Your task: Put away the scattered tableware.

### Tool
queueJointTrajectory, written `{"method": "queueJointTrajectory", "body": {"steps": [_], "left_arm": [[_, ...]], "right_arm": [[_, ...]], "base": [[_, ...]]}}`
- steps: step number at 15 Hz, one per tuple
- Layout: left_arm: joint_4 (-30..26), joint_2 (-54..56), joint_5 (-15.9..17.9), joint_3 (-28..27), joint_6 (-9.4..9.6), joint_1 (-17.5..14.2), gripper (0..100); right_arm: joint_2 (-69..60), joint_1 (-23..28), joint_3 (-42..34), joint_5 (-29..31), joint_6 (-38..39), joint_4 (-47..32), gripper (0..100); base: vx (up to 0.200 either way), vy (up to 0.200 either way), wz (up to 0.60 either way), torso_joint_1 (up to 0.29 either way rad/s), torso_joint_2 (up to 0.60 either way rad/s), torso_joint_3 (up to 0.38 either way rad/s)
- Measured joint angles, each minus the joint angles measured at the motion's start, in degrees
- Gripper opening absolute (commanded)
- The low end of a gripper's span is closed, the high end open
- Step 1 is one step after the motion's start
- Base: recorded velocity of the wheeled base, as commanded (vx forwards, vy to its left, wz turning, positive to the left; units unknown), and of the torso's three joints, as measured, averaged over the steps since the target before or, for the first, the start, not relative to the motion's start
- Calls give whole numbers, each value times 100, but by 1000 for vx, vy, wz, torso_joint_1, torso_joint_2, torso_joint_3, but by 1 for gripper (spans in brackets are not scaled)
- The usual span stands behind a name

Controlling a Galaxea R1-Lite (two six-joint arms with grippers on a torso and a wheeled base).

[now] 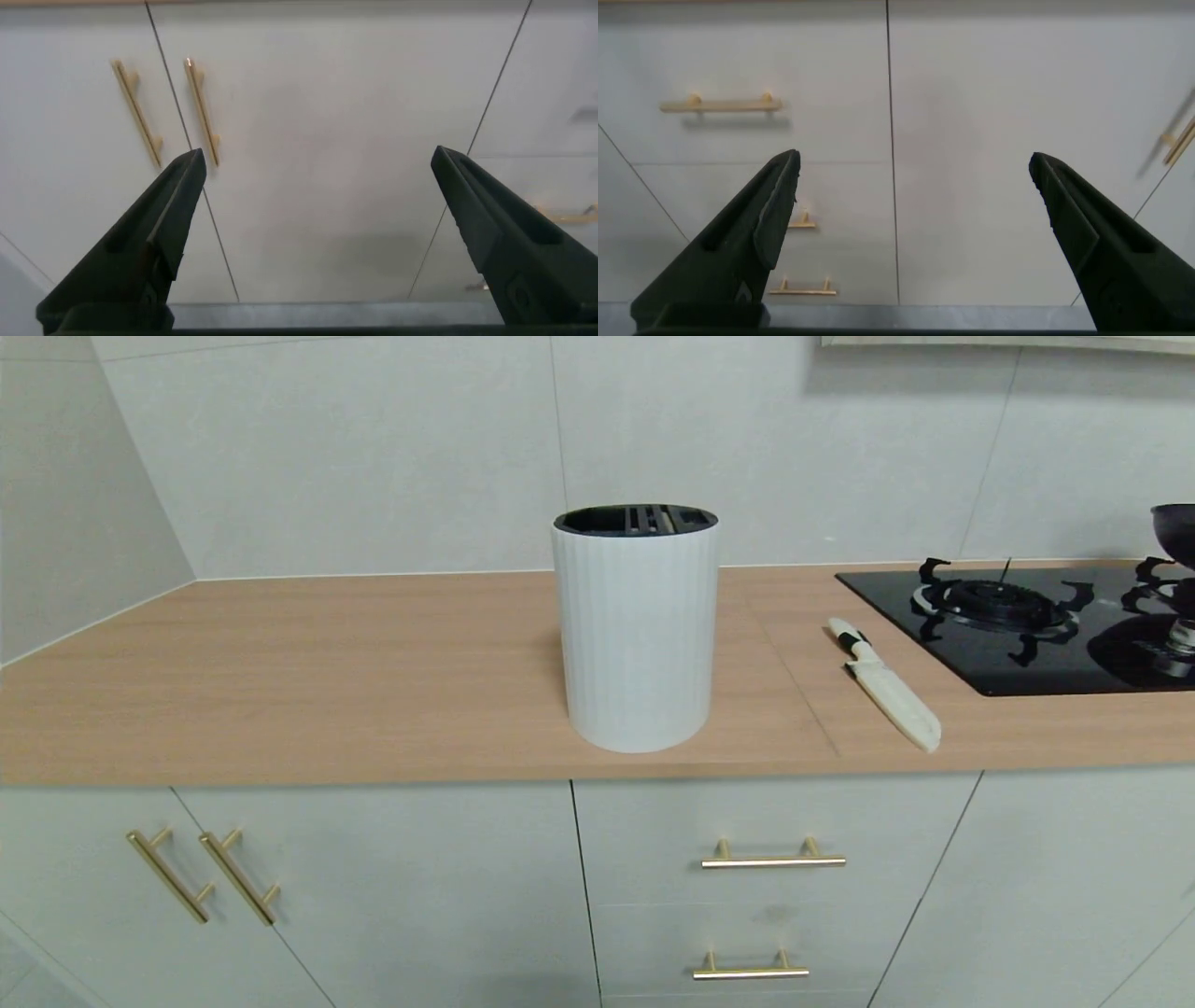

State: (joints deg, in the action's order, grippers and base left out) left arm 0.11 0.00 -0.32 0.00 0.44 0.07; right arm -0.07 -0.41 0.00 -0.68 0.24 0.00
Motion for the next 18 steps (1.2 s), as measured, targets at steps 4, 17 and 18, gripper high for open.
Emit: {"method": "queueJointTrajectory", "body": {"steps": [4,17,18], "left_arm": [[-1,0,-1,-2,0,2,100],[-6,0,-1,0,0,2,100],[-1,0,0,0,-1,2,100]], "right_arm": [[0,0,0,0,0,0,100],[0,0,0,0,5,0,100],[0,0,0,0,2,0,100]], "base": [[0,0,0,203,-476,-282],[0,0,0,238,-527,-290],[0,0,0,271,-574,-310]]}}
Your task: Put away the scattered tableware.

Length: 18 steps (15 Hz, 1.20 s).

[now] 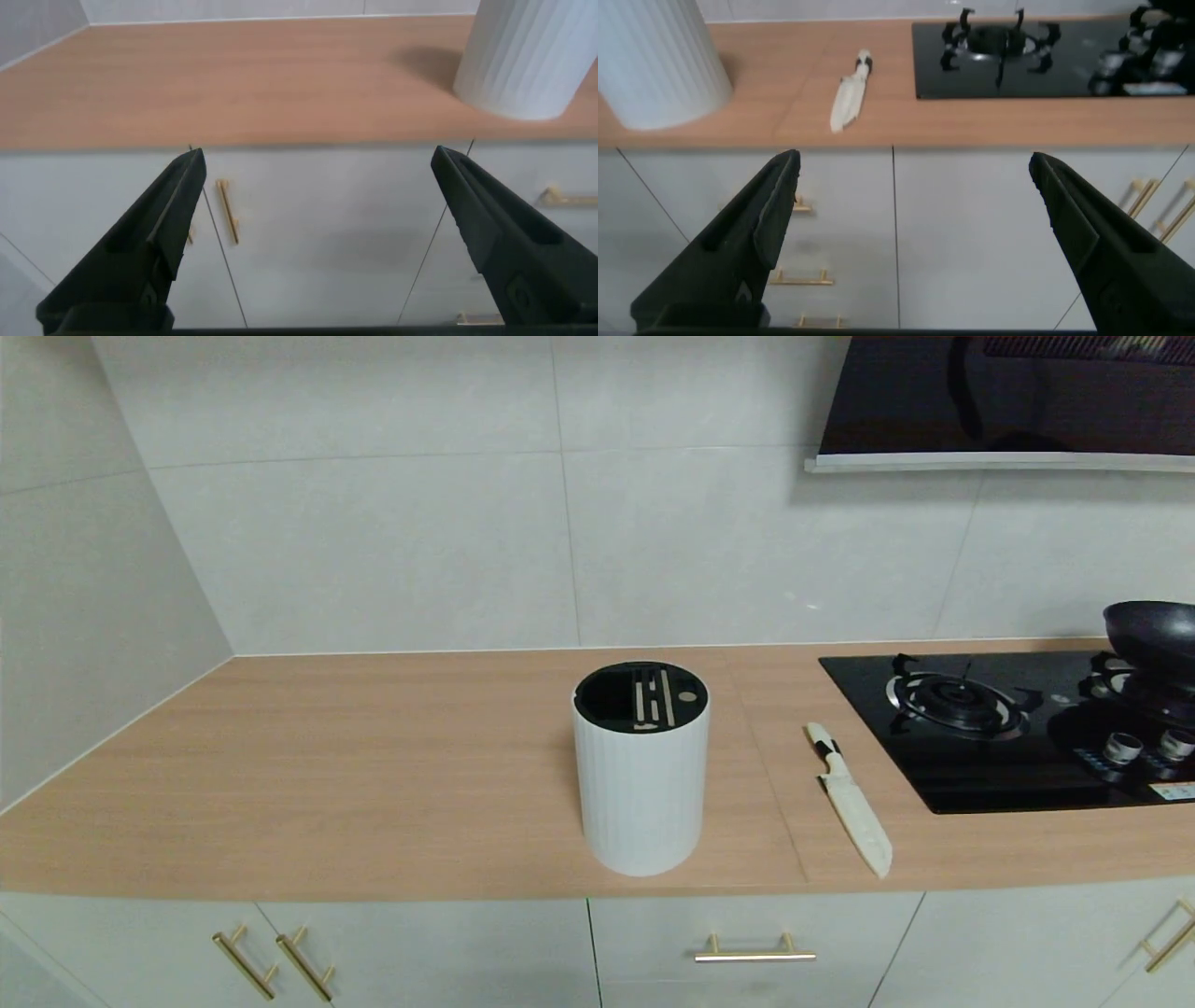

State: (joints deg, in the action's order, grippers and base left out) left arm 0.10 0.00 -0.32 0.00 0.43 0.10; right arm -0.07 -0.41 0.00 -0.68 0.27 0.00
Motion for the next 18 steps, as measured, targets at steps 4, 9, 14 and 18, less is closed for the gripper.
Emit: {"method": "queueJointTrajectory", "body": {"steps": [4,9,14,18], "left_arm": [[1,0,-1,0,1,0,100],[-2,0,0,0,1,0,100],[-2,0,-1,0,-2,-2,100],[-2,0,-1,0,-2,0,100]], "right_arm": [[0,0,0,2,0,0,100],[0,0,0,2,5,0,100],[0,0,0,2,2,0,100],[0,0,5,-2,-9,-2,100]], "base": [[0,0,0,270,-569,-296],[0,0,0,173,-357,-185],[0,0,0,5,-11,-5],[0,0,0,0,0,0]]}}
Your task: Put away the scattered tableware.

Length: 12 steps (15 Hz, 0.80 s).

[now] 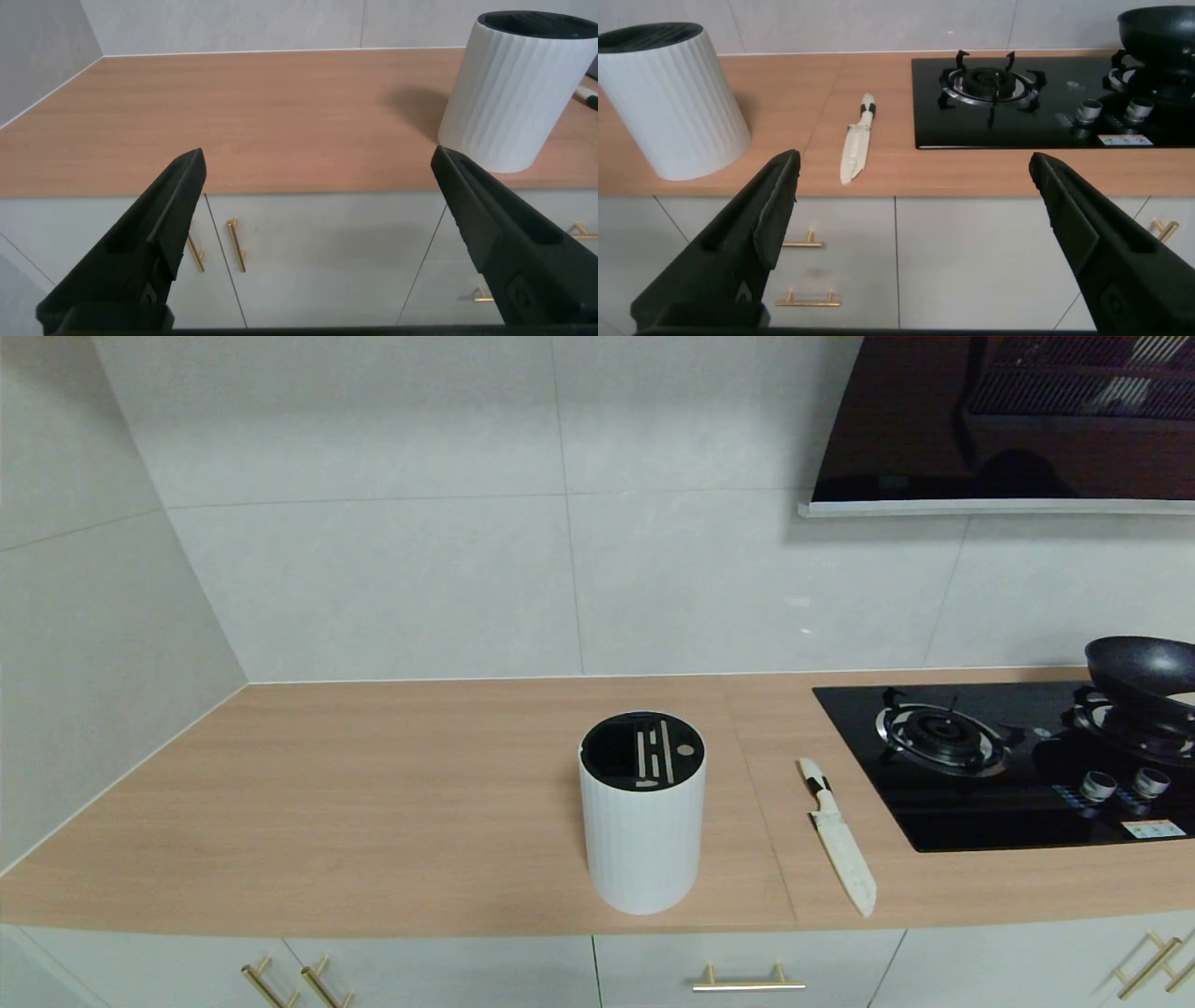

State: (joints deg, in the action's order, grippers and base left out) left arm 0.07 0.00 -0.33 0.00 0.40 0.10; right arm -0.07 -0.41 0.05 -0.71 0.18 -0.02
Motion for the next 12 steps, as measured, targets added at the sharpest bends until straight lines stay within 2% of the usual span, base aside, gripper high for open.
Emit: {"method": "queueJointTrajectory", "body": {"steps": [10,12], "left_arm": [[-2,0,-10,0,-5,0,100],[0,0,-10,0,-7,-2,100]], "right_arm": [[2,0,30,-44,-87,0,100],[89,-22,343,-107,127,-29,100]], "base": [[0,0,0,0,0,0],[0,0,0,0,0,0]]}}
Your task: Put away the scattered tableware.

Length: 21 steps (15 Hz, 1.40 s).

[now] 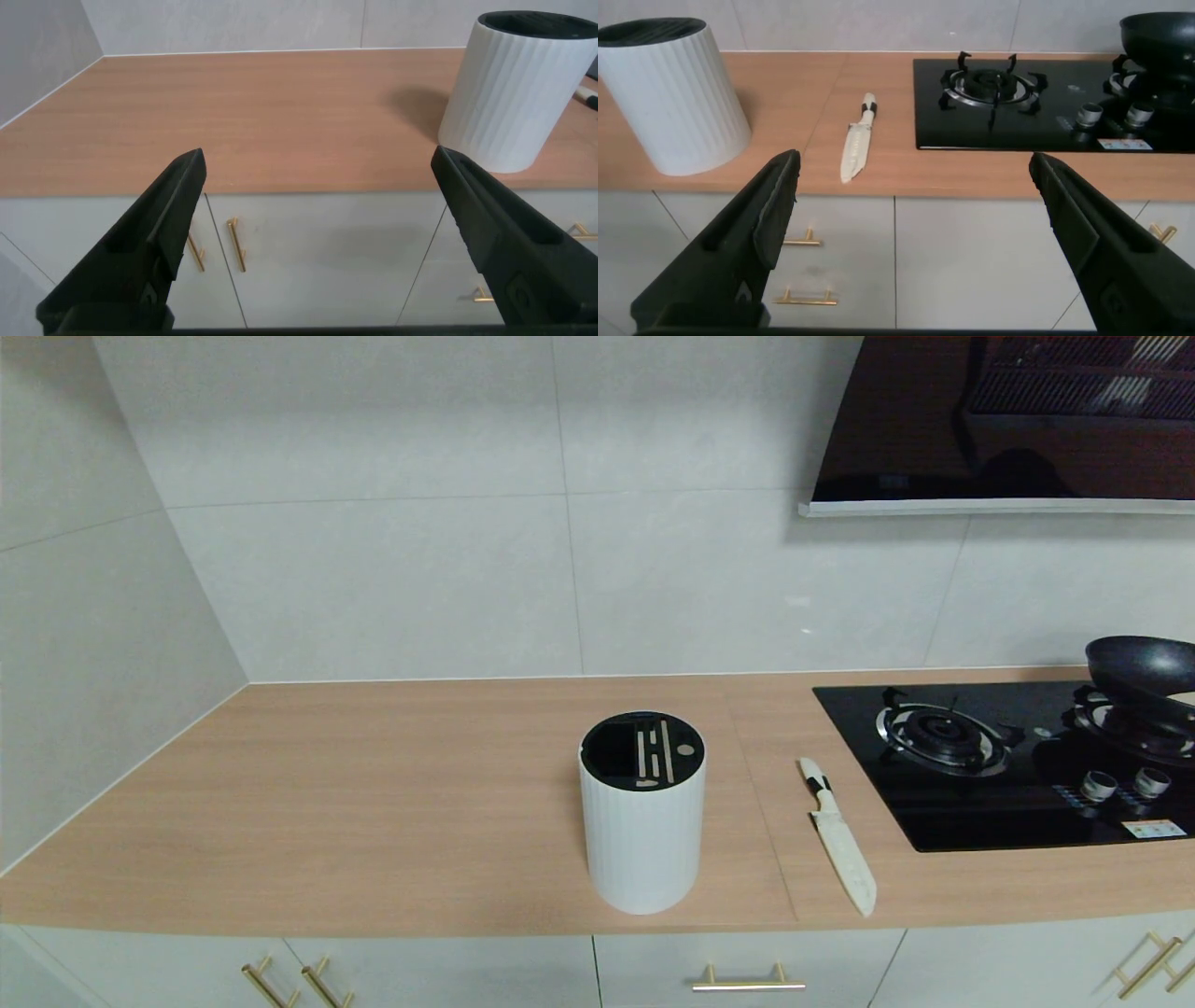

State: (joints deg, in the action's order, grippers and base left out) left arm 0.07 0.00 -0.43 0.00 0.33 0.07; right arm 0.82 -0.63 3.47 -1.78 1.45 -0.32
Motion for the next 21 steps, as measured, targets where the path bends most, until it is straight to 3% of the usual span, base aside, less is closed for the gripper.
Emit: {"method": "queueJointTrajectory", "body": {"steps": [6,12,16,21], "left_arm": [[0,0,0,0,2,2,100],[0,0,2,0,2,2,100],[0,0,0,0,10,0,100],[0,0,0,0,7,0,100]], "right_arm": [[973,-482,379,-210,-138,-9,100],[3090,-1286,1080,-278,-158,524,100],[4631,-1424,1631,-297,-161,1096,100],[6299,-1441,2723,-254,-169,1217,100]], "base": [[0,0,0,0,0,0],[0,0,0,0,0,0],[0,0,0,0,0,0],[0,0,0,0,0,0]]}}
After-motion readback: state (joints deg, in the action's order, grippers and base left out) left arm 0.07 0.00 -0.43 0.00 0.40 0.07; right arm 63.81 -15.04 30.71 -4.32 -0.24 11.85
